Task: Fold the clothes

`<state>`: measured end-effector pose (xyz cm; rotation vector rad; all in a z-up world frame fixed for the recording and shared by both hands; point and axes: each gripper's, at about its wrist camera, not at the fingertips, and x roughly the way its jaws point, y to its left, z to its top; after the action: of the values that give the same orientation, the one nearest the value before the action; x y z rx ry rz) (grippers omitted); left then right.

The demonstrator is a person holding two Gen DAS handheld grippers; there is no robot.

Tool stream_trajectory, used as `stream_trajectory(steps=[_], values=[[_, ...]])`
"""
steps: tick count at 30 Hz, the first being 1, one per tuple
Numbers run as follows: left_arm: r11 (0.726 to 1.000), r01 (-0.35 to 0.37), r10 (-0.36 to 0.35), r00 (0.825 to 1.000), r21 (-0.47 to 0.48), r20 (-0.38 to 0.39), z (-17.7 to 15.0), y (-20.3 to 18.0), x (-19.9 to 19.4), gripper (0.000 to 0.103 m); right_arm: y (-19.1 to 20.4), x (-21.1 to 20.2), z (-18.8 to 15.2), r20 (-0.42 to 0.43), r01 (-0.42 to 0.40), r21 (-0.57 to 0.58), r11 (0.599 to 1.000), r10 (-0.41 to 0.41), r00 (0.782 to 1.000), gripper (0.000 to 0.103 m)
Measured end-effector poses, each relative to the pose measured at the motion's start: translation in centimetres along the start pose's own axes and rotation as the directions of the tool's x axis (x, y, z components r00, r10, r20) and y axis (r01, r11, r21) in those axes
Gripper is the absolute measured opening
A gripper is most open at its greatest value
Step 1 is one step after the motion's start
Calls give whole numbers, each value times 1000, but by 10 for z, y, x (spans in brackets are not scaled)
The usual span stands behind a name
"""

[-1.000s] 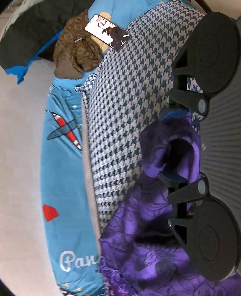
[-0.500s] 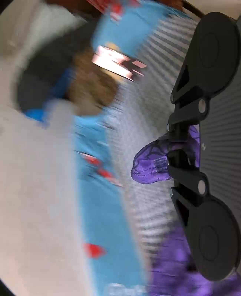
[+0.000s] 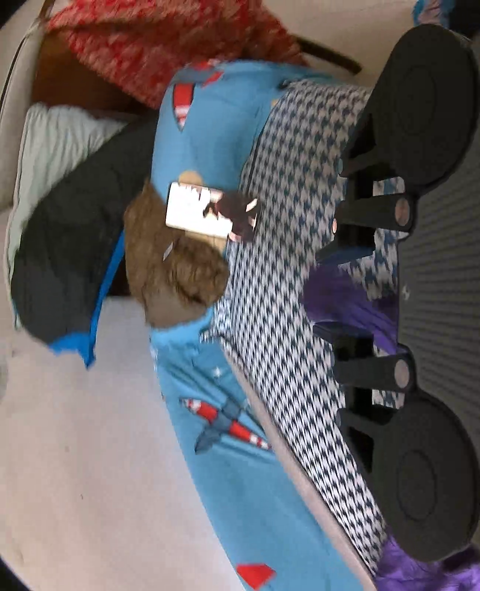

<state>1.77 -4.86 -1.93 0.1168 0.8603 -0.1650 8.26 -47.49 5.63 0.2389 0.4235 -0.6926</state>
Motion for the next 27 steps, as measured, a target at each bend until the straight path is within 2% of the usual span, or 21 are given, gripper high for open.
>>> stream_trajectory(steps=[8,12,17,19,21,23,25,27], values=[[1000,-10,10,1000,3,-2,-1,-1,1,103,-25,8,5,-129,-9,102,995,23,991,38],[1000,-18,18,1000,10,1,-2,-2,2,103,-23,16,-2,-200,-18,72,997,32,979,50],[1000,-24,24,1000,19,4,-2,-3,1,103,-21,26,-15,-299,18,-23,1000,-24,954,59],[1000,-22,22,1000,19,5,-2,-4,0,103,-24,28,-20,-332,33,-36,999,-43,942,69],[1000,-19,19,1000,20,7,-1,-5,0,103,-27,31,-26,-375,31,-34,999,-41,926,75],[1000,-17,17,1000,24,10,0,-6,-1,103,-28,35,-32,-429,-4,4,1000,5,903,75],[999,-20,20,1000,31,13,-1,-7,-1,103,-26,36,-36,-459,-51,37,998,62,886,86],[999,-23,22,1000,33,15,-1,-8,-1,103,-17,35,-39,-450,-80,0,997,72,890,85]])
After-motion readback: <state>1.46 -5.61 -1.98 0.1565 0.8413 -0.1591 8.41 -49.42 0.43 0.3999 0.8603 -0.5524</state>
